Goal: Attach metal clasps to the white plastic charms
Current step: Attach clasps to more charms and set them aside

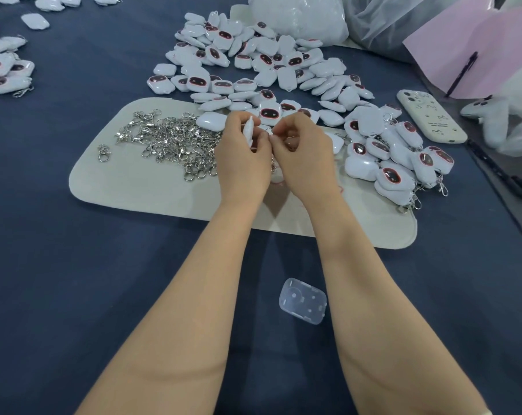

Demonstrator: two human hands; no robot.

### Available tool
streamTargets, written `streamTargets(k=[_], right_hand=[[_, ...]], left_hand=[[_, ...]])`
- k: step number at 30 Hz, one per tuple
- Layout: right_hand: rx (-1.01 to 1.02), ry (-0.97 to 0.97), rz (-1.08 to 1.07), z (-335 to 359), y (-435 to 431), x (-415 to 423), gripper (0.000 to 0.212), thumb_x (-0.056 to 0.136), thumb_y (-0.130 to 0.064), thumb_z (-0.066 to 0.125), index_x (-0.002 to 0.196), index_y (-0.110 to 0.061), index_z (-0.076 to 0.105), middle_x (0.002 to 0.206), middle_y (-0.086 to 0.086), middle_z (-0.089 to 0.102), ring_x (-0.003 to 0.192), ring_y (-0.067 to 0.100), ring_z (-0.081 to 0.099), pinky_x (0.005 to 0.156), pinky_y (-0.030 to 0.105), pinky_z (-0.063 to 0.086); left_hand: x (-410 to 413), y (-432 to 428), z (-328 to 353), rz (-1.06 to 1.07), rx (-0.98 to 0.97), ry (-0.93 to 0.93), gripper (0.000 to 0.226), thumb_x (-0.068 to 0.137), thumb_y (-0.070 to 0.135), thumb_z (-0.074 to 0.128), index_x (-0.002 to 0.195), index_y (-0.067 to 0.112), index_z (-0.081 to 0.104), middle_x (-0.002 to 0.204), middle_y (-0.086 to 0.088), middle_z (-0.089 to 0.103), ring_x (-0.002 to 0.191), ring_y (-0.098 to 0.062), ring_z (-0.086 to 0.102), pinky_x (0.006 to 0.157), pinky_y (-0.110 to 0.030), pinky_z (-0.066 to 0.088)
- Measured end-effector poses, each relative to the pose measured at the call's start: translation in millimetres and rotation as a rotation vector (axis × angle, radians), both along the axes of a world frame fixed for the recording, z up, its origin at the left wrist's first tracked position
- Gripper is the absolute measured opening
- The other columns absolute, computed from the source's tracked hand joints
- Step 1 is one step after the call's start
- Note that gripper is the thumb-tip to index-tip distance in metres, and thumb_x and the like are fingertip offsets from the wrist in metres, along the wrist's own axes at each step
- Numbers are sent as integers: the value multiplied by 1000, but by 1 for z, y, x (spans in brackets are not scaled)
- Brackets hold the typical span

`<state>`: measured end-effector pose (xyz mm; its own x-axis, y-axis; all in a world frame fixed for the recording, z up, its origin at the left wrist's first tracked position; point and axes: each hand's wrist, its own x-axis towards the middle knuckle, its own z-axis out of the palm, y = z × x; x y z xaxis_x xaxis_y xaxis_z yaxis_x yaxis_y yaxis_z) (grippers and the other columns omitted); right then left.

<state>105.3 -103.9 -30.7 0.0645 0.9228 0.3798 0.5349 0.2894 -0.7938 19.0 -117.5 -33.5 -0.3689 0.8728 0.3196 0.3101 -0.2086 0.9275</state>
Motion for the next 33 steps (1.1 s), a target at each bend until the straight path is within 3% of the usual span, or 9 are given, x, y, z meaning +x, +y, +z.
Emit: streamTargets(k=[4,8,18,25,33], right_hand=[[5,15,-4,0,1,0,7,86,-7,61,92,-10,59,76,-16,53,68,-11,49,68,9,42],[14,12,-7,0,0,-1,8,86,-7,61,90,-12,57,74,-16,53,66,-9,49,67,9,41],[6,36,-14,0,1,-2,6,87,-8,62,93,-9,61,81,-10,58,72,-2,51,70,8,43],[-88,111,40,0,0,-3,9,86,-6,60,87,-14,56,77,-13,55,73,7,54,74,23,49],[-28,45,76,-1,-1,2,12,85,-6,57,83,-15,51,70,-10,52,59,6,44,60,18,38]], left_hand=[[0,0,0,2,17,5,12,89,4,54,98,13,53,83,6,57,72,-3,52,61,-5,36],[0,0,-1,3,23,23,14,89,4,55,96,15,51,78,15,53,71,5,52,61,-3,36],[0,-1,-1,9,27,16,14,88,4,56,99,12,54,79,15,54,72,7,52,62,-1,35],[-1,-1,0,13,17,12,14,88,2,55,99,12,54,91,4,62,78,-9,54,63,-1,34],[1,-2,-1,6,11,39,17,87,2,59,96,16,52,86,3,62,66,12,51,59,0,33]])
